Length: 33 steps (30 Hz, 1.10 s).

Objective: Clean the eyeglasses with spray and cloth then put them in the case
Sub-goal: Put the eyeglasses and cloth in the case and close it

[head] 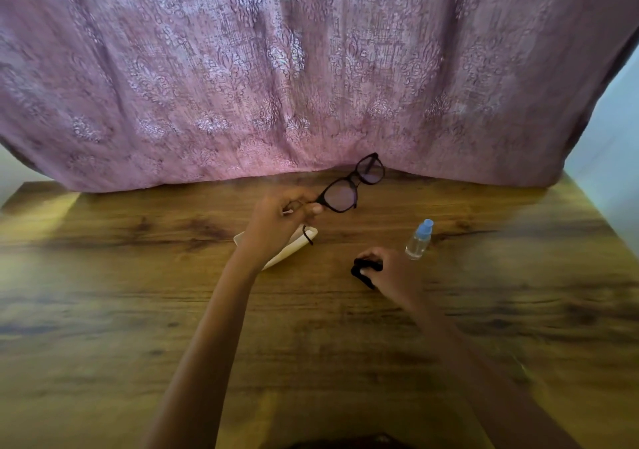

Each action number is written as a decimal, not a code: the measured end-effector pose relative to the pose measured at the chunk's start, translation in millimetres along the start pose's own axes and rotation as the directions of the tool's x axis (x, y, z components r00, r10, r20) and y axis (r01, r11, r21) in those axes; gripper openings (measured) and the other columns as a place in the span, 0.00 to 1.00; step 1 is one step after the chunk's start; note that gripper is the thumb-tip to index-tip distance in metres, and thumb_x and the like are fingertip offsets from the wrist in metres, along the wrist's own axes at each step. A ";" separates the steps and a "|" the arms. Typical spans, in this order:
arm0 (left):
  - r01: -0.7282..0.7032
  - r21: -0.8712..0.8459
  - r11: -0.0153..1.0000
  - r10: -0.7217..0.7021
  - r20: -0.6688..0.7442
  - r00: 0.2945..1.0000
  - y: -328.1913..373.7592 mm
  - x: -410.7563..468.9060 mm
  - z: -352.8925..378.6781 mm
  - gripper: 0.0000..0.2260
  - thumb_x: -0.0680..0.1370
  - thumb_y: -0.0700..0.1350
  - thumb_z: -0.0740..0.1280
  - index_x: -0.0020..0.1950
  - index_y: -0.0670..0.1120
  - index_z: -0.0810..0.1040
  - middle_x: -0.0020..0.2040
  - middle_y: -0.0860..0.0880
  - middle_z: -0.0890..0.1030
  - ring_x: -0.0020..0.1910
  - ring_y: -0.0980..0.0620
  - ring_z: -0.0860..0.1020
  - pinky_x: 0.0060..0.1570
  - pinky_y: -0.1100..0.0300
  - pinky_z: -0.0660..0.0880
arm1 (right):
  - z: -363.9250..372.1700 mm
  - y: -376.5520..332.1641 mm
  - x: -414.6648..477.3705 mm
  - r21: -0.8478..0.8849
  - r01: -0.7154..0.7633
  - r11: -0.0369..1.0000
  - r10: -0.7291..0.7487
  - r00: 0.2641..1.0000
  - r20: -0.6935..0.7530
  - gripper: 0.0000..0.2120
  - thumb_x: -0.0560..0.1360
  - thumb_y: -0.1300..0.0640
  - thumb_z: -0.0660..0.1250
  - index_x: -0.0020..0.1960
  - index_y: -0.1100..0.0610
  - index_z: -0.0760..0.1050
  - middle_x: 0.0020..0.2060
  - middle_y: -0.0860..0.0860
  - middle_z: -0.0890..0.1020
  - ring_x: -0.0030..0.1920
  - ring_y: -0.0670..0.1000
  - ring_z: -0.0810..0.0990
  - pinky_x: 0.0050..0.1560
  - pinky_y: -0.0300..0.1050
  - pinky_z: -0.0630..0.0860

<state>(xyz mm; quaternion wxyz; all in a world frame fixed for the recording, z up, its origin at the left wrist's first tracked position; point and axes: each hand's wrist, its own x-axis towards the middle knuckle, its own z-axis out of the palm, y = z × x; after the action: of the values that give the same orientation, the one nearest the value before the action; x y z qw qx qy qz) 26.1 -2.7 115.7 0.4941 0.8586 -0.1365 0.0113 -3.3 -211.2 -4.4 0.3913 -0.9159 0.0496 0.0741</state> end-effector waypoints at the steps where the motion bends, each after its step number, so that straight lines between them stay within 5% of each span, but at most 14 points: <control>1: -0.012 -0.016 1.000 0.012 0.013 1.000 -0.5 -0.4 -0.9 0.02 0.76 0.39 0.69 0.47 0.43 0.80 0.37 0.45 0.83 0.40 0.47 0.82 0.49 0.50 0.78 | 0.2 1.2 -0.4 -0.025 0.000 1.000 0.001 1.000 0.011 0.12 0.75 0.60 0.69 0.57 0.50 0.79 0.54 0.46 0.82 0.49 0.40 0.73 0.36 0.24 0.63; 4: -0.031 -0.054 0.998 0.033 0.044 0.998 -0.1 -1.4 -2.9 0.04 0.75 0.37 0.69 0.48 0.45 0.80 0.40 0.51 0.82 0.40 0.54 0.82 0.46 0.58 0.77 | -4.0 2.7 1.1 -0.083 0.008 0.997 -0.002 0.998 0.063 0.14 0.77 0.59 0.66 0.61 0.51 0.77 0.58 0.48 0.79 0.50 0.42 0.73 0.38 0.27 0.65; 8: -0.044 -0.043 0.998 0.047 0.068 0.997 1.3 -3.2 -6.0 0.06 0.75 0.37 0.69 0.49 0.46 0.81 0.41 0.51 0.82 0.41 0.53 0.81 0.52 0.51 0.76 | -22.3 -3.9 5.3 -0.015 0.047 0.999 -0.046 0.999 0.011 0.15 0.76 0.58 0.66 0.63 0.52 0.76 0.59 0.46 0.77 0.53 0.45 0.77 0.50 0.36 0.73; 11: -0.094 0.000 0.996 0.094 0.083 0.992 0.4 -4.6 -8.5 0.06 0.74 0.36 0.70 0.49 0.45 0.82 0.41 0.52 0.82 0.40 0.58 0.81 0.50 0.53 0.77 | -38.9 -15.4 7.7 0.256 0.050 0.965 -0.019 0.992 -0.124 0.09 0.79 0.57 0.63 0.56 0.48 0.78 0.50 0.43 0.82 0.47 0.46 0.82 0.46 0.39 0.79; 14: -0.168 0.084 0.982 0.159 0.107 0.981 -3.2 -6.3 -11.6 0.04 0.73 0.37 0.71 0.47 0.43 0.83 0.42 0.51 0.83 0.42 0.58 0.81 0.49 0.55 0.78 | -55.7 -28.0 8.5 0.667 -0.016 0.745 0.158 0.975 -0.153 0.08 0.81 0.53 0.61 0.49 0.52 0.79 0.43 0.49 0.85 0.44 0.48 0.84 0.43 0.39 0.77; 16: -0.226 0.143 0.964 0.208 0.129 0.970 -6.0 -7.4 -13.5 0.05 0.73 0.38 0.72 0.47 0.41 0.84 0.44 0.47 0.84 0.43 0.54 0.81 0.48 0.54 0.78 | -67.4 -31.7 9.0 0.774 -0.008 0.633 0.182 0.974 -0.139 0.11 0.81 0.50 0.61 0.50 0.55 0.79 0.42 0.53 0.85 0.42 0.50 0.84 0.42 0.41 0.79; 20: -0.342 0.235 0.910 0.299 0.201 0.933 -8.2 -9.0 -13.6 0.07 0.72 0.35 0.72 0.49 0.42 0.84 0.46 0.46 0.83 0.44 0.52 0.80 0.45 0.59 0.76 | -80.3 -33.8 10.8 0.752 -0.012 0.660 0.129 0.987 -0.098 0.16 0.77 0.44 0.64 0.54 0.54 0.81 0.48 0.53 0.85 0.46 0.51 0.84 0.49 0.44 0.80; 23: -0.376 0.292 0.879 0.314 0.239 0.919 -10.0 -7.3 -9.7 0.08 0.72 0.34 0.72 0.50 0.40 0.84 0.48 0.45 0.83 0.47 0.47 0.81 0.50 0.55 0.77 | -80.4 -35.9 10.4 0.723 0.002 0.691 0.121 0.986 -0.118 0.09 0.77 0.51 0.68 0.52 0.54 0.82 0.46 0.53 0.86 0.46 0.52 0.83 0.47 0.44 0.79; 28: -0.247 0.294 0.923 0.218 0.128 0.967 -21.3 -10.7 -0.4 0.13 0.73 0.38 0.72 0.57 0.41 0.82 0.56 0.48 0.81 0.53 0.50 0.80 0.56 0.61 0.75 | -76.2 -35.1 7.0 0.743 0.030 0.669 0.138 0.977 -0.163 0.11 0.75 0.63 0.70 0.58 0.60 0.80 0.45 0.56 0.85 0.45 0.49 0.84 0.42 0.35 0.79; 33: 0.162 -0.146 0.976 -0.186 -0.170 0.968 -26.5 -17.8 16.5 0.21 0.72 0.44 0.74 0.64 0.47 0.76 0.55 0.51 0.82 0.51 0.59 0.81 0.53 0.70 0.74 | -69.1 -36.7 3.7 0.760 0.047 0.648 0.173 0.963 -0.207 0.11 0.74 0.64 0.71 0.56 0.60 0.79 0.45 0.56 0.85 0.47 0.51 0.85 0.45 0.39 0.80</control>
<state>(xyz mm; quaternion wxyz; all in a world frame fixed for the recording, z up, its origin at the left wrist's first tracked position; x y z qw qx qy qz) 13.6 -0.2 82.2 0.5588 0.8283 -0.0153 0.0374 12.5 -236.1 68.2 0.7253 -0.6671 0.1589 -0.0610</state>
